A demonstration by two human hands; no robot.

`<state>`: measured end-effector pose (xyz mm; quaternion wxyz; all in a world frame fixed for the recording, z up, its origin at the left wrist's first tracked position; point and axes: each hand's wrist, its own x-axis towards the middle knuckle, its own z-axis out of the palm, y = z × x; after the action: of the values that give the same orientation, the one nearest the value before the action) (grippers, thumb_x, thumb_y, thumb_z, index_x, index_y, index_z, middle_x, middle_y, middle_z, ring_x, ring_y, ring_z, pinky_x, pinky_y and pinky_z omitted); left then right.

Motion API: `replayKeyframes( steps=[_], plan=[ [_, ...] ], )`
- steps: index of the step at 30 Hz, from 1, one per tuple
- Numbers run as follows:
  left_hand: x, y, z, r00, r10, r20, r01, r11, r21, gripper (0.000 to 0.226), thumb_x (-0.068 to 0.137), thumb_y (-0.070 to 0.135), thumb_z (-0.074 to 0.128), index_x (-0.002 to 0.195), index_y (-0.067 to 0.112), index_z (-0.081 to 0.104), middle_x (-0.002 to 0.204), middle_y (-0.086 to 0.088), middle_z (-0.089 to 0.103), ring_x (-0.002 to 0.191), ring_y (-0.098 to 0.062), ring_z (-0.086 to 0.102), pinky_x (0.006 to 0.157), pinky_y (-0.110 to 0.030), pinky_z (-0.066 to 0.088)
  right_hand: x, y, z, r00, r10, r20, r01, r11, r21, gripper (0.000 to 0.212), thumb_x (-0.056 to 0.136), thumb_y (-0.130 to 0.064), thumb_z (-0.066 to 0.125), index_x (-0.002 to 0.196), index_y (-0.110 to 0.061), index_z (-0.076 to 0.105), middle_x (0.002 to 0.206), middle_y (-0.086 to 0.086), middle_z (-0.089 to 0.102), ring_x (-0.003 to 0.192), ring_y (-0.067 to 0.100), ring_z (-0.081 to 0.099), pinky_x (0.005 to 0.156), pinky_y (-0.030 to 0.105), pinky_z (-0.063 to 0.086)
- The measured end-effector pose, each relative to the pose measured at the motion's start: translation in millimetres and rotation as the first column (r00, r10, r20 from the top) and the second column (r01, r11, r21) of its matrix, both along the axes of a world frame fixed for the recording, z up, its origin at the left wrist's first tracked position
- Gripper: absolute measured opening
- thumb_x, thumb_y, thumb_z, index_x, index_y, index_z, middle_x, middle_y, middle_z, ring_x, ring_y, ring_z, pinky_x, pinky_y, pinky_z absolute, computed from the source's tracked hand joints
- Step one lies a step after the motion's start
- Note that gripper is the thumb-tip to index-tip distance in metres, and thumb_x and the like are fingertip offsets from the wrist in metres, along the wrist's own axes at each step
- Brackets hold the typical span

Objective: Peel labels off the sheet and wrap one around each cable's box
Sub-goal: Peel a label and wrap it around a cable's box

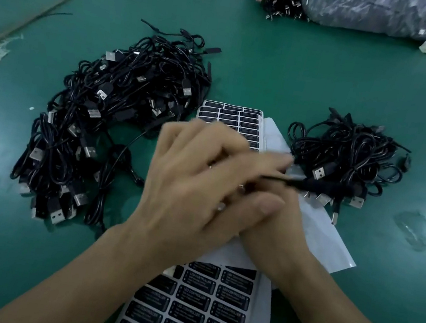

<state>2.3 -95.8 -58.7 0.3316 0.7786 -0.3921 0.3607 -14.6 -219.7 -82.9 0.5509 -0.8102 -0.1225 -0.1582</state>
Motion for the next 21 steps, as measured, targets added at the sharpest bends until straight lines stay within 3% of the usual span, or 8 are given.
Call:
replayKeyframes(
  steps=[1,3,6,9,11,14,19,21],
  plan=[
    [6.1,6.0,-2.6,0.999,0.036,-0.015,-0.037,0.996,-0.077,0.038,0.103,0.047,0.041,0.12,0.02,0.062,0.09,-0.002,0.059,0.081,-0.023,0.056,0.079,-0.039,0.042,1.8,-0.7,3.9,0.998,-0.01,0.054,0.01,1.0,-0.001,0.017,0.088,-0.005,0.063,0.098,-0.015,0.073,0.087,-0.011,0.071,0.086,0.002,0.068,0.076,0.03,0.057],
    [14.6,11.7,-2.3,0.986,0.129,-0.11,-0.145,0.977,-0.155,0.039,0.102,0.044,0.042,0.119,0.017,0.064,0.094,0.002,0.054,0.083,-0.02,0.055,0.072,-0.049,0.048,8.6,-5.8,9.7,0.996,-0.03,0.08,0.028,0.999,0.023,0.013,0.095,-0.027,0.058,0.096,-0.033,0.069,0.089,-0.016,0.069,0.084,0.006,0.066,0.073,0.025,0.053],
    [20.3,18.7,-4.9,0.944,0.244,-0.223,-0.282,0.946,-0.159,0.027,0.1,0.026,0.048,0.095,0.01,0.069,0.088,0.0,0.058,0.078,-0.021,0.054,0.065,-0.05,0.047,11.7,-17.3,17.8,0.983,-0.177,0.052,0.169,0.976,0.136,0.02,0.098,-0.038,0.049,0.092,-0.028,0.065,0.082,-0.006,0.066,0.07,0.004,0.059,0.061,0.02,0.048],
    [28.9,31.4,-0.9,0.866,0.389,-0.314,-0.39,0.919,0.061,0.021,0.098,0.024,0.049,0.087,0.018,0.065,0.081,0.006,0.06,0.074,-0.019,0.054,0.062,-0.04,0.047,14.9,-38.2,34.3,0.956,-0.294,0.02,0.283,0.935,0.213,0.016,0.102,-0.029,0.048,0.094,-0.024,0.061,0.082,-0.003,0.071,0.062,0.01,0.062,0.051,0.021,0.049],
    [30.9,37.9,1.3,0.764,0.507,-0.398,-0.436,0.862,0.26,0.021,0.095,0.032,0.044,0.085,0.026,0.061,0.074,0.011,0.059,0.068,-0.016,0.056,0.055,-0.032,0.045,22.9,-59.4,45.2,0.923,-0.385,-0.012,0.383,0.914,0.13,0.011,0.098,-0.035,0.052,0.096,-0.031,0.062,0.071,-0.015,0.068,0.056,0.003,0.06,0.05,0.018,0.048],
    [35.1,49.3,6.7,0.648,0.609,-0.457,-0.446,0.79,0.419,0.022,0.091,0.039,0.038,0.083,0.031,0.057,0.065,0.011,0.06,0.059,-0.018,0.057,0.055,-0.031,0.045,35.1,-91.4,58.4,0.843,-0.53,-0.09,0.526,0.848,-0.067,0.032,0.079,-0.055,0.058,0.105,-0.037,0.066,0.061,-0.016,0.066,0.057,0.011,0.06,0.06,0.036,0.056],
    [36.1,56.4,13.3,0.627,0.547,-0.554,-0.222,0.808,0.546,0.015,0.089,0.038,0.049,0.1,0.042,0.056,0.067,0.012,0.066,0.067,-0.013,0.061,0.064,-0.033,0.05,44.7,-125.1,65.9,0.694,-0.714,-0.087,0.658,0.679,-0.327,0.035,0.079,-0.052,0.06,0.091,-0.021,0.073,0.069,-0.005,0.066,0.06,0.022,0.062,0.057,0.024,0.044],
    [34.2,52.7,12.4,0.636,0.508,-0.581,-0.167,0.826,0.539,0.021,0.085,0.053,0.048,0.104,0.043,0.051,0.067,0.011,0.065,0.069,-0.012,0.061,0.066,-0.033,0.05,45.5,-129.4,65.0,0.66,-0.74,-0.126,0.645,0.645,-0.41,0.035,0.083,-0.053,0.064,0.078,-0.019,0.071,0.069,-0.003,0.062,0.071,0.031,0.064,0.055,0.025,0.041]
  ],
)
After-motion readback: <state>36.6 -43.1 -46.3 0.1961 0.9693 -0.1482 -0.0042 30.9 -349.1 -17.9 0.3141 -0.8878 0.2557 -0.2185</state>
